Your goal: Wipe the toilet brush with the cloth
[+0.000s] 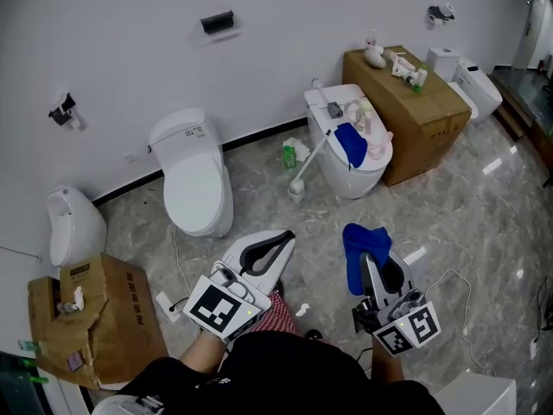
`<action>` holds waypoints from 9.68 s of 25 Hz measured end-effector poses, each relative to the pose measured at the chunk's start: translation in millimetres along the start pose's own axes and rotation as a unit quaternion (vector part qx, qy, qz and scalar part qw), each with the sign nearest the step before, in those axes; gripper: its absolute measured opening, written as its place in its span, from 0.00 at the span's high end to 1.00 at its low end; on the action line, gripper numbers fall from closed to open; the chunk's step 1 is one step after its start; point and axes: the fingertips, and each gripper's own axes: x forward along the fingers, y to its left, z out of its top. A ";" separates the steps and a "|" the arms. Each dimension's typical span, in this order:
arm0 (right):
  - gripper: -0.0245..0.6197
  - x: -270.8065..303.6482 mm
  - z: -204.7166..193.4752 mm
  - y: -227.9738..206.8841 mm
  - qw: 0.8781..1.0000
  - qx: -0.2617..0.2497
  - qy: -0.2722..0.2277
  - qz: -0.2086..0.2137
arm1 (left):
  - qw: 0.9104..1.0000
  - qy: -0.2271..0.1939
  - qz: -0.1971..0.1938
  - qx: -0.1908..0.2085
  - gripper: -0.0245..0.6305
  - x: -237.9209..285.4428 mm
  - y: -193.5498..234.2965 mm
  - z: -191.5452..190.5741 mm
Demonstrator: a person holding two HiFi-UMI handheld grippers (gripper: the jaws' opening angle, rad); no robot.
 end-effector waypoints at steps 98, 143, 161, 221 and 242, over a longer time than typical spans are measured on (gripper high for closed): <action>0.86 329.4 -57.7 -131.4 0.998 0.002 0.041 -0.049 | 0.998 0.003 -0.051 -0.028 0.95 159.4 320.5 -45.7; 0.86 383.1 -30.5 -293.1 0.998 0.023 0.038 -0.039 | 0.999 0.015 -0.030 0.010 0.95 321.9 355.3 -43.5; 0.86 372.0 -28.6 -331.7 0.998 0.037 0.032 -0.046 | 0.999 0.034 -0.035 0.020 0.95 356.2 344.2 -49.5; 0.86 430.1 -92.0 -387.9 0.988 0.036 0.060 -0.135 | 0.974 0.112 -0.195 0.015 0.95 437.1 405.6 -137.0; 0.86 437.9 -123.2 -413.5 0.983 0.039 0.071 -0.162 | 0.970 0.111 -0.215 -0.003 0.93 466.0 419.6 -167.6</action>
